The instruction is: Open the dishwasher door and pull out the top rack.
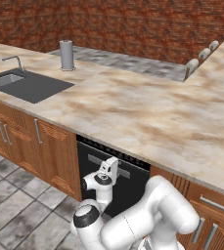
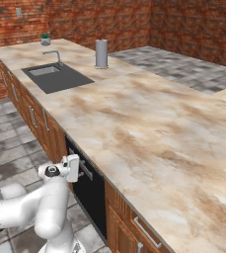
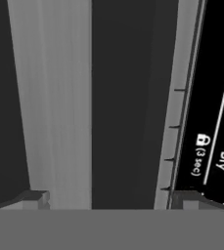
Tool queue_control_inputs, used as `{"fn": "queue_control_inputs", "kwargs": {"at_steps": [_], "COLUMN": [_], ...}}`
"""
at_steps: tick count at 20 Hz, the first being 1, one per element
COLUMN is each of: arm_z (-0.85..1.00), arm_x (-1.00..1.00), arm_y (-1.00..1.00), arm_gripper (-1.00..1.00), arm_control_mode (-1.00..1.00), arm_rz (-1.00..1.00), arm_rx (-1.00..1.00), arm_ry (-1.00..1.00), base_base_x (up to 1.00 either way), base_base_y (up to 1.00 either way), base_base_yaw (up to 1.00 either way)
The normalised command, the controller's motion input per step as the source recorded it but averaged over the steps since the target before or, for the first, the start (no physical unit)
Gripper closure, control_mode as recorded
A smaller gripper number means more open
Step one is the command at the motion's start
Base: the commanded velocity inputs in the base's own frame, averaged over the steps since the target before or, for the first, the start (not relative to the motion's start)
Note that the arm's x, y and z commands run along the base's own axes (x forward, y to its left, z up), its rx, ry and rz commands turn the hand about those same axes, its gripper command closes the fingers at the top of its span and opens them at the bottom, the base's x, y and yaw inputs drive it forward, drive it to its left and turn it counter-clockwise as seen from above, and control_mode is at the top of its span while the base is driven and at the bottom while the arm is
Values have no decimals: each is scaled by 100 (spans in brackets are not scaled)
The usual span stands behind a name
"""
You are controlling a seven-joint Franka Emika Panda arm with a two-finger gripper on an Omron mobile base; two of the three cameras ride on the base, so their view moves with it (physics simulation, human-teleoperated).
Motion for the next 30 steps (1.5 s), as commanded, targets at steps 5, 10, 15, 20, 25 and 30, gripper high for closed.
{"fn": "queue_control_inputs", "kwargs": {"at_steps": [5,10,15,20,25,30], "arm_z": [-34,-41,-55,-61,-51,-47], "arm_x": [25,21,18,11,5,0], "arm_y": [0,0,4,12,11,15], "arm_gripper": [-100,-100,-100,-100,-100,-100], "arm_control_mode": [-100,-100,-100,-100,-100,-100], "arm_rz": [0,0,0,0,0,0], "arm_rx": [-6,-6,-10,-12,-11,-11], "arm_ry": [0,0,0,0,0,0], "base_base_x": [0,0,0,0,0,0], "base_base_y": [0,0,0,0,0,0], "base_base_yaw": [0,0,0,0,0,0]}}
